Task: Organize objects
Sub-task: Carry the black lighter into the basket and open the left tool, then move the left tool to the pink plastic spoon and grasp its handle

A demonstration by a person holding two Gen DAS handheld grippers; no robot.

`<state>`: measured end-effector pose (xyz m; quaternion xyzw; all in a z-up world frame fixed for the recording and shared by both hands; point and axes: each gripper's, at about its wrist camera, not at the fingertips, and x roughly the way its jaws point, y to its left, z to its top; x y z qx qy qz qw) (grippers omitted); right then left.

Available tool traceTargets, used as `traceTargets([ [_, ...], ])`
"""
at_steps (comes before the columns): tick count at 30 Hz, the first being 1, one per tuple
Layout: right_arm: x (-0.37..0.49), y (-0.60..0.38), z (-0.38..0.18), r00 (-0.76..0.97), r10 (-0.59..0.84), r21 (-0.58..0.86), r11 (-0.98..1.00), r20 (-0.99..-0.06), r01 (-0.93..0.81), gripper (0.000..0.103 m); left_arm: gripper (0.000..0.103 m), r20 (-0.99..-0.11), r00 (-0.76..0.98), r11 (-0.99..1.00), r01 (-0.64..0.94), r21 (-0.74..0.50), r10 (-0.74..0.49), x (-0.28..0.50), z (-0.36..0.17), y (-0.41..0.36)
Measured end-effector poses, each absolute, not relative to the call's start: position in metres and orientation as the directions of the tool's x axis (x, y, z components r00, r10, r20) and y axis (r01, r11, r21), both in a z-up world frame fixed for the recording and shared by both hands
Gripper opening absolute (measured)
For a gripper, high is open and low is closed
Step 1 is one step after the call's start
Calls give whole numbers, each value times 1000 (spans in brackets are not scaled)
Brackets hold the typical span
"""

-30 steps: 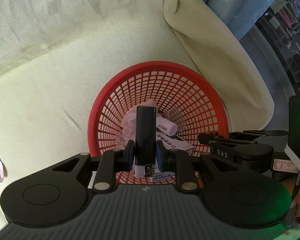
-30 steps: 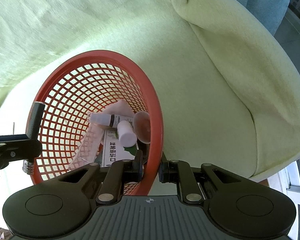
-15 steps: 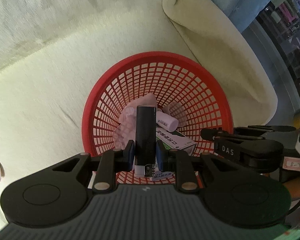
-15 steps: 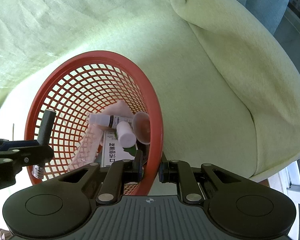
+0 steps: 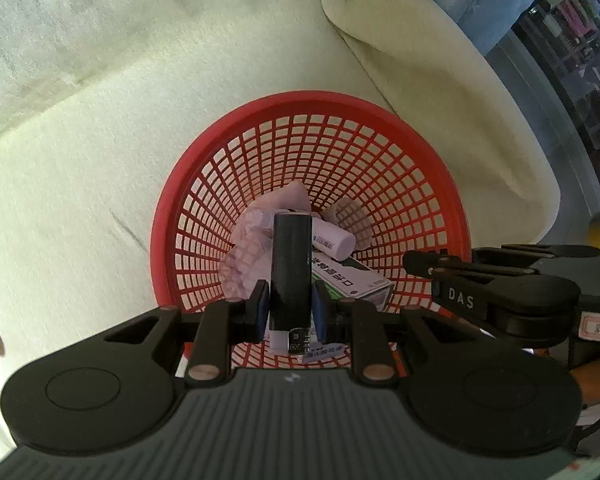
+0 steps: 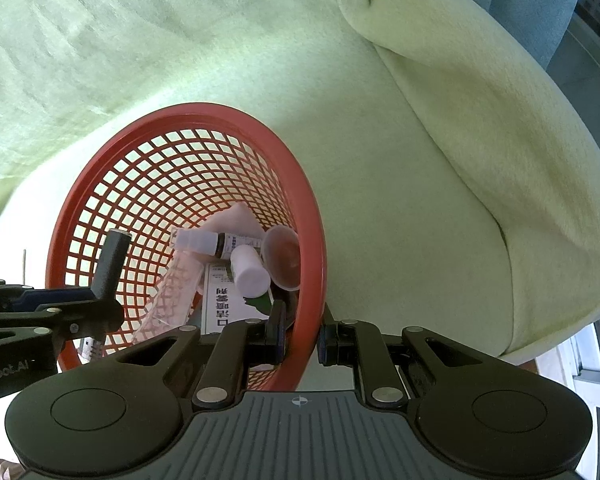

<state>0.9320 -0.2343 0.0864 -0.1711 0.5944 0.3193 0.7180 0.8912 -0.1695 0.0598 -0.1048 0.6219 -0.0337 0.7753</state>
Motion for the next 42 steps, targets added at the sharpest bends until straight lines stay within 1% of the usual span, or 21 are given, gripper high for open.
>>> traceTargets([
  [6, 934, -234, 87, 89, 251, 132, 740, -964, -659, 11, 19, -959, 222, 976, -85, -199, -176, 891, 58, -169],
  [8, 934, -235, 87, 89, 251, 132, 741, -964, -659, 11, 31, -959, 224, 977, -90, -195, -171, 892, 59, -168],
  [9, 934, -234, 87, 90, 250, 131, 742, -964, -658, 11, 39, -960, 227, 977, -95, -191, -166, 893, 59, -168],
  [12, 934, -234, 88, 91, 247, 128, 743, -965, -657, 11, 41, -959, 232, 976, -103, -193, -165, 893, 61, -165],
  [15, 934, -233, 88, 92, 244, 125, 744, -965, -656, 11, 47, -958, 239, 975, -110, -191, -160, 892, 64, -162],
  [22, 934, -231, 88, 94, 235, 117, 745, -967, -657, 11, 48, -949, 281, 973, -133, -186, -143, 882, 80, -139],
  [24, 933, -230, 88, 96, 231, 112, 744, -968, -659, 11, 50, -941, 311, 972, -144, -186, -134, 876, 85, -128],
  [28, 933, -230, 88, 100, 221, 102, 746, -970, -658, 11, 50, -925, 376, 976, -169, -137, -65, 857, 93, -97],
  [31, 932, -229, 87, 101, 213, 96, 747, -972, -658, 11, 50, -914, 406, 967, -233, -103, 1, 836, 95, -59],
  [34, 932, -228, 88, 103, 207, 90, 747, -973, -659, 11, 50, -923, 374, 947, -318, -33, 94, 816, 82, -18],
  [39, 932, -225, 87, 109, 197, 78, 751, -974, -655, 11, 49, -943, 237, 887, -448, 109, 236, 780, 36, 57],
  [42, 930, -225, 88, 114, 186, 67, 752, -976, -655, 11, 49, -946, 179, 855, -496, 150, 269, 766, 7, 91],
])
